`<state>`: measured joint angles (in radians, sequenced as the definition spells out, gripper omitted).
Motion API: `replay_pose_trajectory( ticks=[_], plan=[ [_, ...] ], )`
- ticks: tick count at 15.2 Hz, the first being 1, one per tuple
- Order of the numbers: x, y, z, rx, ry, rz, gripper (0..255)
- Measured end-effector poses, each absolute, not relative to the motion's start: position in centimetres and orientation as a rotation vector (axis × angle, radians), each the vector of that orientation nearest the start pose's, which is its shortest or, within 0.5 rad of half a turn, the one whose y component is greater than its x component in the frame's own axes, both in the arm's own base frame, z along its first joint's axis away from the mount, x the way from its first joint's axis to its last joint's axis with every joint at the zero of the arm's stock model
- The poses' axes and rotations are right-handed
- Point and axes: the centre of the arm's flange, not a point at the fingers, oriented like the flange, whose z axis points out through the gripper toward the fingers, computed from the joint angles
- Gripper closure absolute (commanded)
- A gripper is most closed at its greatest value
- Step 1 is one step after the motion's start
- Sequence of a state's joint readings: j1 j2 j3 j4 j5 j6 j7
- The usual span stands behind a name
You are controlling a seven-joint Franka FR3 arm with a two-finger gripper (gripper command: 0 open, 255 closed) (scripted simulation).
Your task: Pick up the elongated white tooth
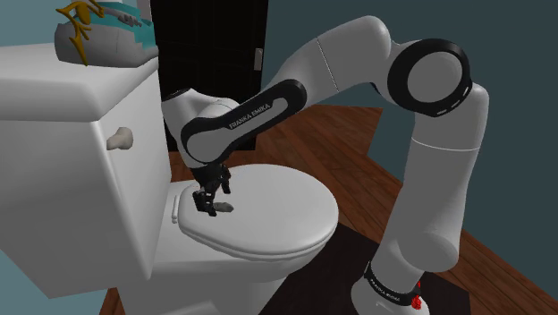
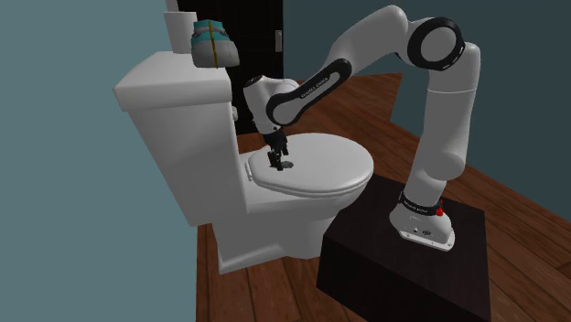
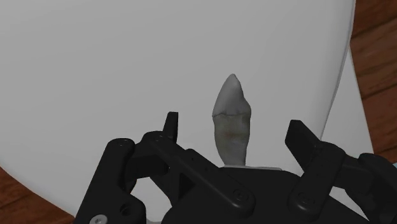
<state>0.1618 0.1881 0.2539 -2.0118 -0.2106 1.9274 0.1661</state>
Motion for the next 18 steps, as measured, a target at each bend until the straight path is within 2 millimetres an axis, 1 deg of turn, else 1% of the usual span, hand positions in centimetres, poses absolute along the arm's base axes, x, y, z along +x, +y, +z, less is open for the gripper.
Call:
replay_pose_trajectory(
  ticks=[1, 2, 12, 15, 18],
  plan=[
    [51.6, 20.8, 34.2, -3.280, -0.583, 0.356, 0],
    [51.6, 20.8, 33.9, -3.280, -0.583, 0.356, 255],
    [51.6, 20.8, 33.7, -3.279, -0.584, 0.354, 255],
    [51.6, 20.7, 34.7, -3.279, -0.583, 0.355, 255],
    [51.6, 20.8, 36.3, -3.280, -0.583, 0.355, 255]
  ],
)
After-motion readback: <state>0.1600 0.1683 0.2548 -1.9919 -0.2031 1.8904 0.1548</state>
